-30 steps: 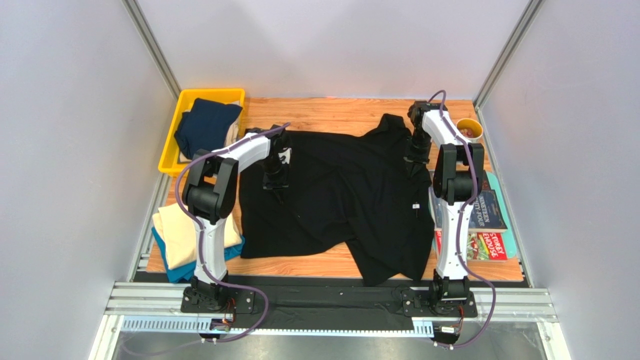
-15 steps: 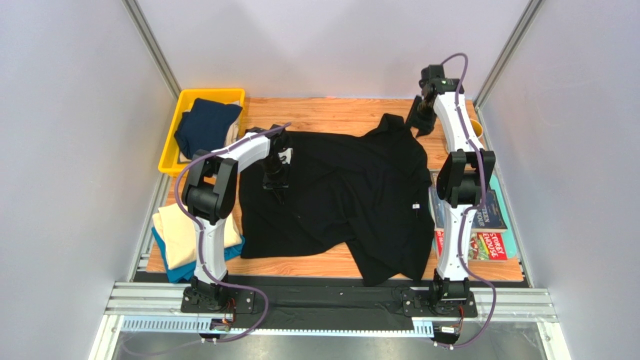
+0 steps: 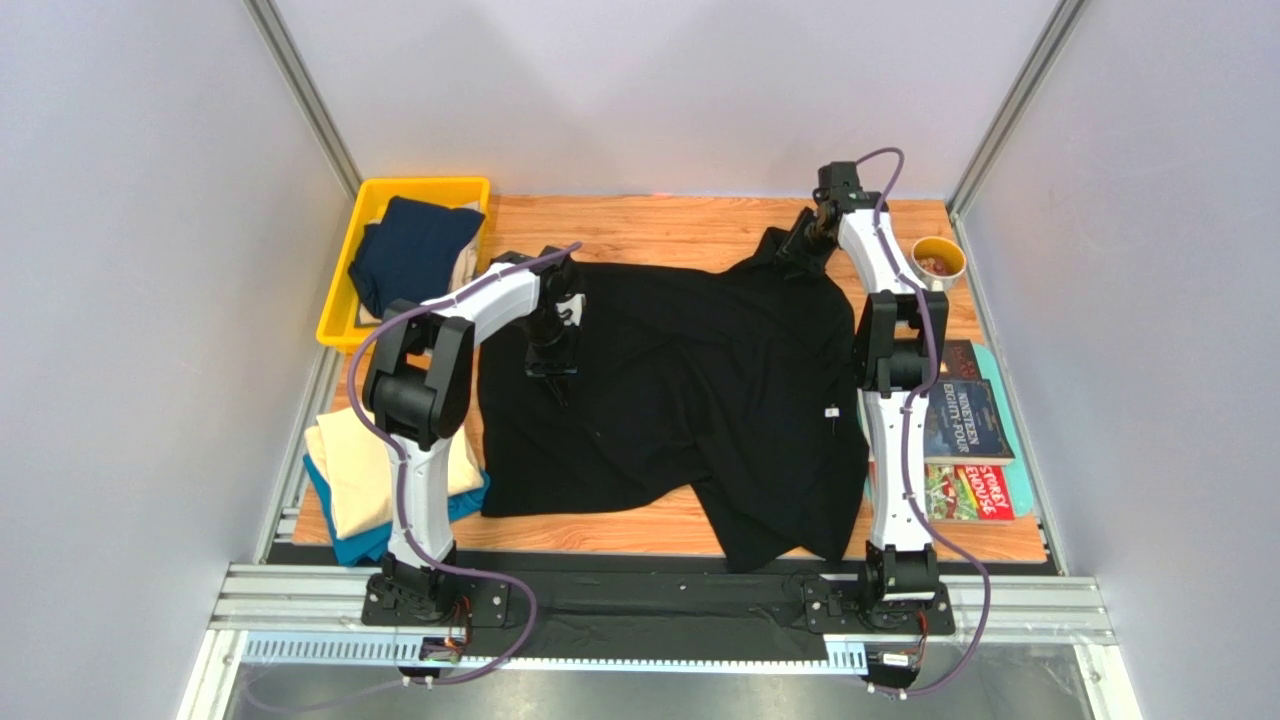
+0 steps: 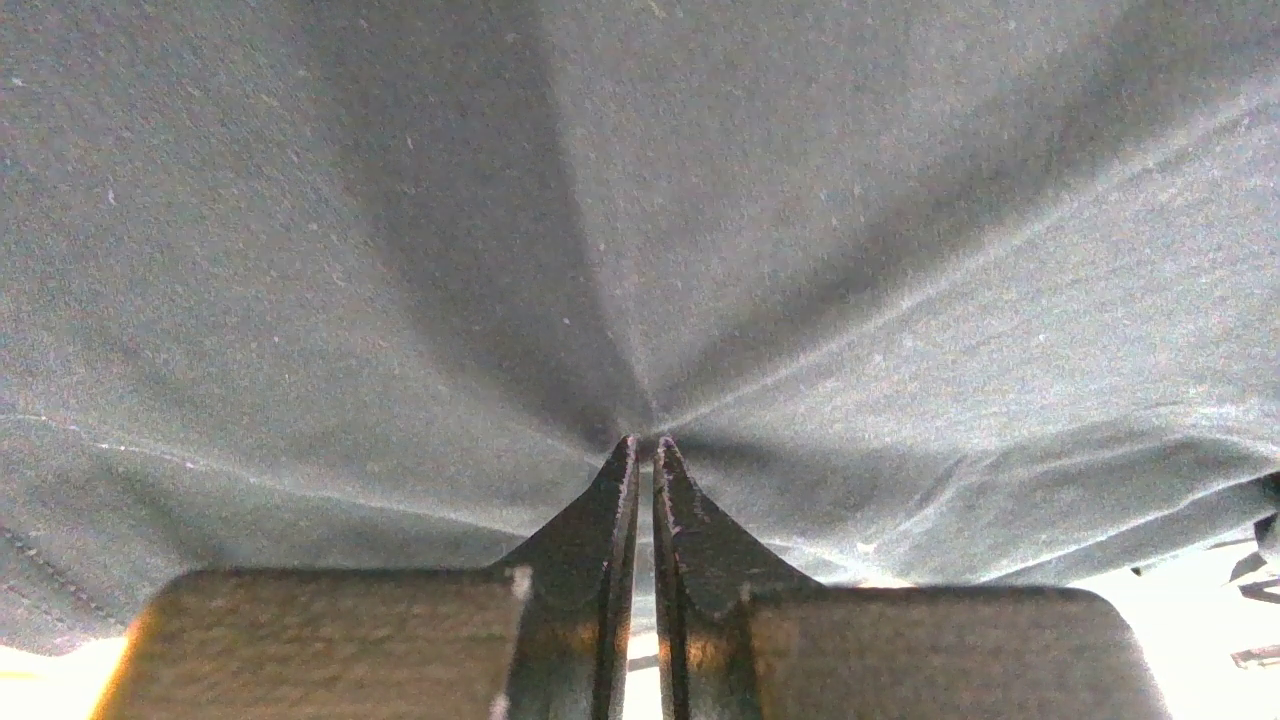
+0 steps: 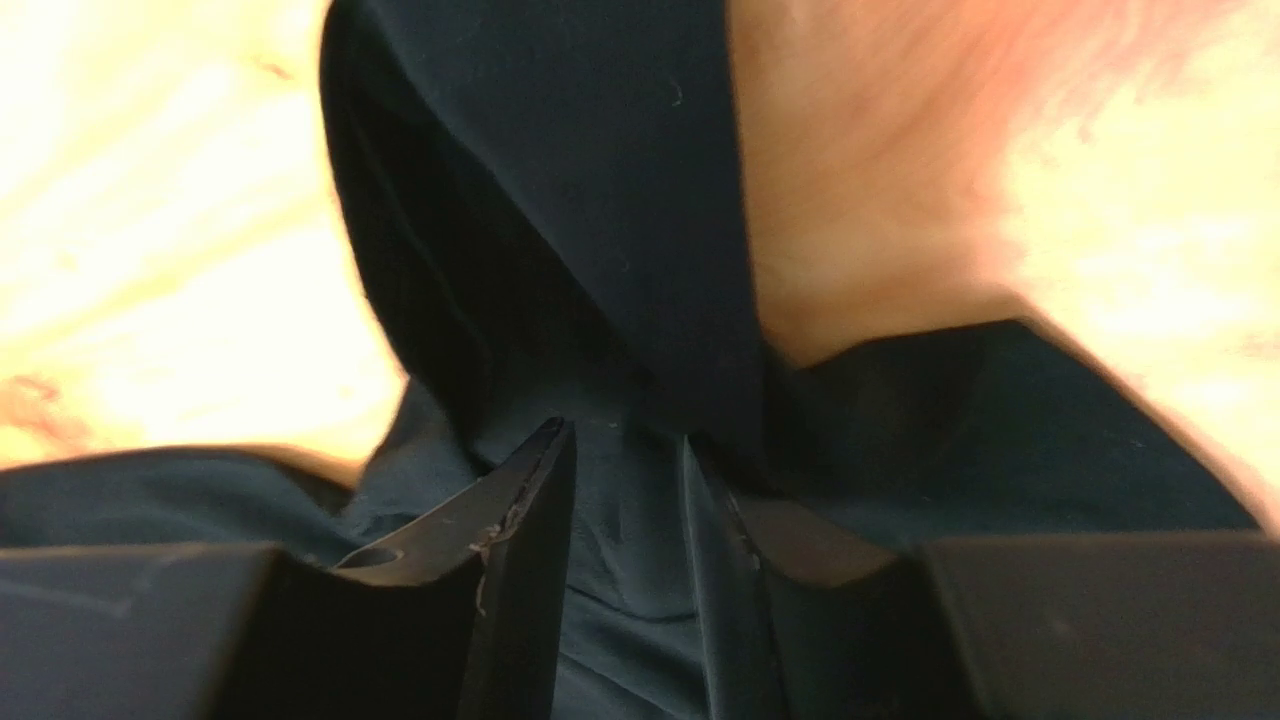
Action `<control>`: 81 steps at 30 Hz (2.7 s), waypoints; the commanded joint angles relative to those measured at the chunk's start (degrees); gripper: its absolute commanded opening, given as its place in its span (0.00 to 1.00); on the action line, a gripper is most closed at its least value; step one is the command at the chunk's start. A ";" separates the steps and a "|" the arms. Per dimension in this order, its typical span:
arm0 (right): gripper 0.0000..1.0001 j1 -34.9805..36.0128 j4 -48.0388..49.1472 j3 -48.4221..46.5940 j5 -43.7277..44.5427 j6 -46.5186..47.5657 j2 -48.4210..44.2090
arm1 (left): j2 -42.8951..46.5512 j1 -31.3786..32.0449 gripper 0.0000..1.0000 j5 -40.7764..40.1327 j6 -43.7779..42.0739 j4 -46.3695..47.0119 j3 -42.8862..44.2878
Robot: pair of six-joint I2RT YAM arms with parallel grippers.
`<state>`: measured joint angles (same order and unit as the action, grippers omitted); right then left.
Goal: Fold and stack the t-shirts
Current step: Flatten the tshirt out
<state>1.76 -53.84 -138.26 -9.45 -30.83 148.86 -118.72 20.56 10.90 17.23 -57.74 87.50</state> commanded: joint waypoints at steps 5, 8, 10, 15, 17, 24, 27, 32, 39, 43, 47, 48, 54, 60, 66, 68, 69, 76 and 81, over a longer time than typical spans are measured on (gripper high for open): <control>0.37 1.84 11.30 -2.55 -7.68 -5.20 2.75 | 3.40 0.10 0.11 0.27 -0.36 -1.24 0.48; 0.36 2.46 12.80 -1.93 -9.09 -5.64 3.02 | 3.49 0.10 0.11 0.35 -0.19 -0.89 -0.49; 0.36 2.72 13.24 -1.49 -8.74 -5.56 3.11 | 3.49 0.10 0.11 0.35 -0.10 -0.63 -0.93; 0.38 2.81 15.08 -2.19 -8.82 -7.05 4.51 | 2.88 0.10 0.11 0.79 -0.27 -0.54 -1.02; 0.39 2.81 16.22 -2.28 -9.35 -8.10 5.39 | 2.61 0.10 0.11 1.14 -0.27 -0.62 -0.93; 0.40 2.55 19.65 -1.23 -6.82 -10.83 6.27 | 2.44 0.10 0.11 1.06 -0.71 -1.24 -0.23; 0.41 1.67 18.96 0.26 -4.62 -10.48 5.13 | 2.35 0.10 0.11 0.44 -0.80 -1.42 0.03; 0.40 -0.96 15.71 4.57 -0.75 -9.08 1.27 | 2.00 0.10 0.11 0.35 -0.80 -1.50 -0.32; 0.39 -4.31 10.34 11.16 2.51 -4.68 -4.09 | 0.42 0.10 0.09 1.23 -1.59 -1.77 -0.49; 0.44 -5.19 11.92 11.61 -3.02 -3.27 -5.86 | 0.15 0.10 0.08 1.50 -2.47 -1.94 -0.67; 0.47 -5.19 14.38 7.15 -7.94 -4.06 -5.77 | -0.55 0.10 0.06 2.20 -3.61 -2.47 -0.32; 0.47 -5.19 14.21 6.17 -8.12 -4.85 -5.60 | -0.64 0.10 0.06 2.72 -3.96 -2.56 -0.23; 0.50 -5.36 14.83 1.07 -8.48 -5.91 -5.60 | -1.08 0.10 0.06 3.43 -3.79 -2.47 -1.02; 0.49 -5.80 12.19 2.55 -6.72 -5.12 -5.95 | -1.25 0.10 0.06 3.87 -4.05 -2.30 -1.64; 0.47 -5.89 10.43 5.63 -6.02 -3.36 -4.98 | -1.08 0.10 0.05 4.31 -3.52 -0.89 -3.04; 0.44 -5.89 9.73 5.37 -5.66 -2.84 -3.76 | -0.73 0.18 0.02 4.40 -3.26 -0.63 -3.65; 0.43 -5.89 9.55 5.10 -5.66 -2.92 -3.23 | -0.64 0.19 0.00 4.40 -3.17 -0.45 -3.83; 0.38 -5.54 9.10 2.03 -7.59 -4.76 1.95 | 1.99 0.19 0.00 3.52 -3.17 0.34 -7.34; 0.38 -5.01 10.42 -3.15 -8.39 -8.01 5.74 | 3.66 0.10 0.00 1.59 -3.43 0.26 -10.07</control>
<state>-3.90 -44.25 -136.99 -17.67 -36.32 150.50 -116.97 20.56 15.88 14.68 -58.19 80.03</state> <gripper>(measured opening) 0.378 0.003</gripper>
